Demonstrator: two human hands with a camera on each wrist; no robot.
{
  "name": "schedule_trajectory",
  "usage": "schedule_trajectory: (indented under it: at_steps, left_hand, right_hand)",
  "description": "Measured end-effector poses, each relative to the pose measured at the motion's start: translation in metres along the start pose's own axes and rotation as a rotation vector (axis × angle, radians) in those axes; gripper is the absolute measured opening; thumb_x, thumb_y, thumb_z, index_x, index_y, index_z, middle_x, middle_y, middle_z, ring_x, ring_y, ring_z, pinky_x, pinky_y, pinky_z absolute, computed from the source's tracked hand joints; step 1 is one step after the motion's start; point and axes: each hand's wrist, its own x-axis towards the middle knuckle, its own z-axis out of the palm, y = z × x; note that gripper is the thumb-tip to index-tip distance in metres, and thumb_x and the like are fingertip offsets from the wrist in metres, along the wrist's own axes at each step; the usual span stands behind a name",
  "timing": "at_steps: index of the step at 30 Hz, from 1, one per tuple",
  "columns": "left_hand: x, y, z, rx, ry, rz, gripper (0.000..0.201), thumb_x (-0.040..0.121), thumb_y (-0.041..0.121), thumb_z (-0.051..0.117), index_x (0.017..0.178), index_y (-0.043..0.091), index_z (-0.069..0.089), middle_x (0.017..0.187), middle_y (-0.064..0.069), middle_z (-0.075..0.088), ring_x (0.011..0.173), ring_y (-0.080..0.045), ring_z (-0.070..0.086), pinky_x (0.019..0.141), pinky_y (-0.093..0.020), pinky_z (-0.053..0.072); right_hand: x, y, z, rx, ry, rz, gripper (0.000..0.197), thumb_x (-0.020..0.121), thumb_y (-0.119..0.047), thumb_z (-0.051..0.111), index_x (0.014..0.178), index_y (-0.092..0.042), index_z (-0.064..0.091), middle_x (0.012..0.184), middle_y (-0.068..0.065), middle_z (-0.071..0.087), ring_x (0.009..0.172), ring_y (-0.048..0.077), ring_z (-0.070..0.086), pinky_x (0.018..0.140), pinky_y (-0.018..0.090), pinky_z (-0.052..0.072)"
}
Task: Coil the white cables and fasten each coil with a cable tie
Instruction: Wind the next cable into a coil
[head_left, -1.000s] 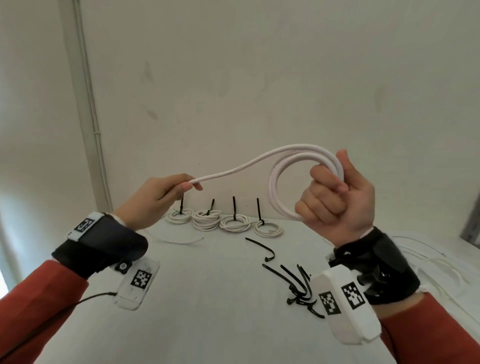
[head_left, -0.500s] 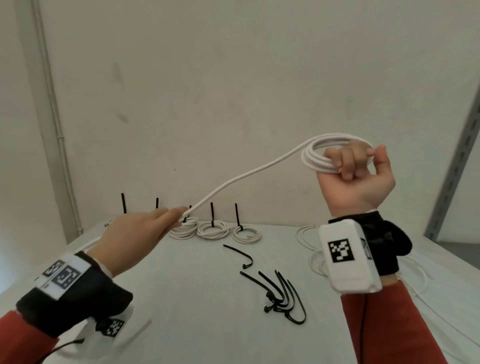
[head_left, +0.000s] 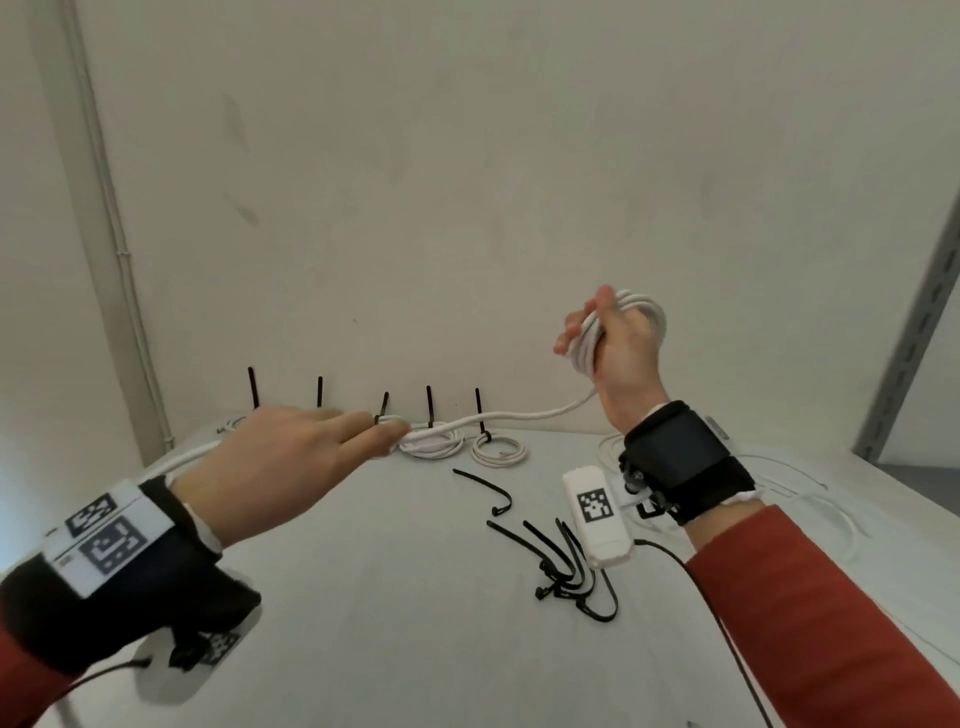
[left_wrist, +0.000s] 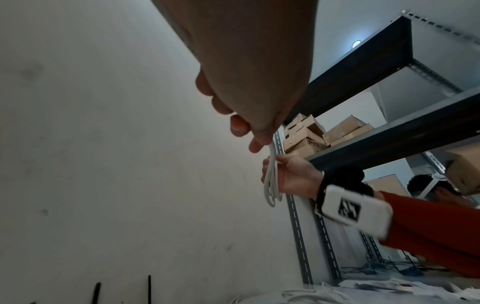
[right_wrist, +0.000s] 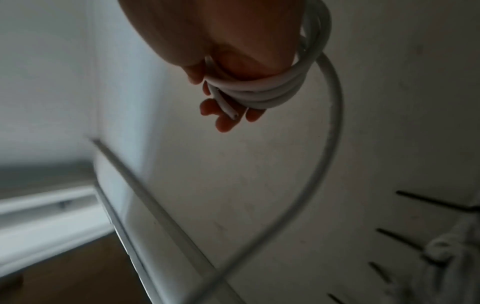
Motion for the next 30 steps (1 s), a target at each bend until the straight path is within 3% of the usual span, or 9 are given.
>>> schedule_trajectory:
  at_steps: [5, 10, 13, 15, 19, 22, 24, 27, 30]
  left_hand:
    - [0.009, -0.014, -0.019, 0.029, 0.007, -0.026, 0.034, 0.081, 0.013, 0.038, 0.113, 0.02, 0.05, 0.076, 0.0, 0.063, 0.056, -0.021, 0.061, 0.034, -0.024, 0.035]
    - [0.017, -0.035, -0.03, 0.06, 0.028, -0.091, 0.024, 0.084, 0.02, 0.055, 0.107, 0.024, 0.051, 0.076, 0.0, 0.063, 0.06, -0.024, 0.062, 0.037, -0.025, 0.034]
    - [0.019, -0.045, -0.03, 0.051, 0.038, -0.141, 0.013, 0.091, 0.027, 0.047, 0.103, 0.025, 0.054, 0.075, -0.001, 0.062, 0.057, -0.026, 0.06, 0.04, -0.023, 0.028]
    - [0.02, -0.051, -0.028, 0.015, 0.056, -0.153, 0.023, 0.095, 0.034, 0.037, 0.1, 0.024, 0.057, 0.074, -0.002, 0.062, 0.055, -0.027, 0.059, 0.043, -0.022, 0.026]
    - [0.019, -0.063, -0.017, -0.027, 0.077, -0.17, 0.041, 0.098, 0.05, 0.023, 0.097, 0.023, 0.054, 0.075, -0.003, 0.061, 0.054, -0.029, 0.059, 0.041, -0.024, 0.033]
    - [0.018, -0.069, -0.004, -0.03, 0.062, -0.137, 0.055, 0.098, 0.053, 0.019, 0.09, 0.016, 0.06, 0.072, -0.003, 0.058, 0.052, -0.028, 0.056, 0.043, -0.023, 0.028]
    - [0.018, -0.07, 0.004, -0.067, 0.064, -0.13, 0.056, 0.099, 0.054, 0.016, 0.088, 0.017, 0.057, 0.07, -0.003, 0.055, 0.054, -0.027, 0.053, 0.043, -0.025, 0.029]
    - [0.017, -0.068, 0.016, -0.192, 0.034, -0.166, 0.054, 0.095, 0.062, 0.009, 0.088, 0.024, 0.046, 0.071, -0.002, 0.053, 0.058, -0.023, 0.045, 0.047, -0.031, 0.036]
    - [0.014, -0.062, 0.029, -0.307, -0.003, -0.228, 0.07, 0.091, 0.066, 0.007, 0.086, 0.014, 0.053, 0.067, 0.002, 0.046, 0.057, -0.02, 0.039, 0.052, -0.03, 0.031]
  right_hand:
    - [-0.029, 0.027, 0.007, -0.751, -0.327, 0.003, 0.033, 0.101, -0.023, 0.043, 0.076, -0.005, 0.054, 0.062, 0.006, 0.063, 0.059, 0.019, 0.062, 0.072, 0.033, 0.048]
    - [-0.058, 0.037, 0.016, -1.034, -0.672, 0.124, 0.027, 0.1, -0.032, 0.045, 0.084, -0.012, 0.053, 0.071, -0.003, 0.069, 0.062, 0.009, 0.064, 0.065, 0.023, 0.048]
    - [-0.073, 0.042, 0.021, -1.025, -0.787, 0.144, 0.033, 0.1, -0.037, 0.042, 0.072, -0.019, 0.047, 0.061, -0.005, 0.06, 0.052, 0.013, 0.053, 0.062, 0.038, 0.047]
    - [-0.08, 0.044, 0.025, -0.938, -0.789, 0.181, 0.038, 0.098, -0.043, 0.04, 0.067, -0.022, 0.039, 0.057, -0.006, 0.046, 0.051, 0.014, 0.041, 0.057, 0.041, 0.039]
    - [-0.089, 0.035, 0.034, -0.985, -0.841, 0.246, 0.052, 0.094, -0.059, 0.036, 0.067, -0.018, 0.052, 0.055, 0.001, 0.042, 0.047, 0.011, 0.04, 0.056, 0.03, 0.039]
    - [-0.095, 0.024, 0.036, -0.99, -0.967, 0.314, 0.054, 0.084, -0.064, 0.051, 0.057, -0.016, 0.052, 0.045, -0.001, 0.042, 0.039, 0.012, 0.038, 0.047, 0.021, 0.034]
    - [-0.097, 0.017, 0.036, -0.891, -1.003, 0.353, 0.056, 0.08, -0.064, 0.059, 0.05, -0.018, 0.046, 0.041, -0.001, 0.037, 0.037, 0.016, 0.033, 0.042, 0.021, 0.029]
    - [-0.098, 0.011, 0.037, -0.638, -1.007, 0.401, 0.059, 0.077, -0.068, 0.051, 0.046, -0.018, 0.043, 0.04, 0.0, 0.03, 0.037, 0.016, 0.025, 0.043, 0.022, 0.024]
    - [-0.094, 0.005, 0.034, -0.32, -0.996, 0.483, 0.06, 0.076, -0.072, 0.054, 0.055, -0.017, 0.047, 0.036, -0.003, 0.023, 0.034, 0.012, 0.017, 0.046, 0.03, 0.019]
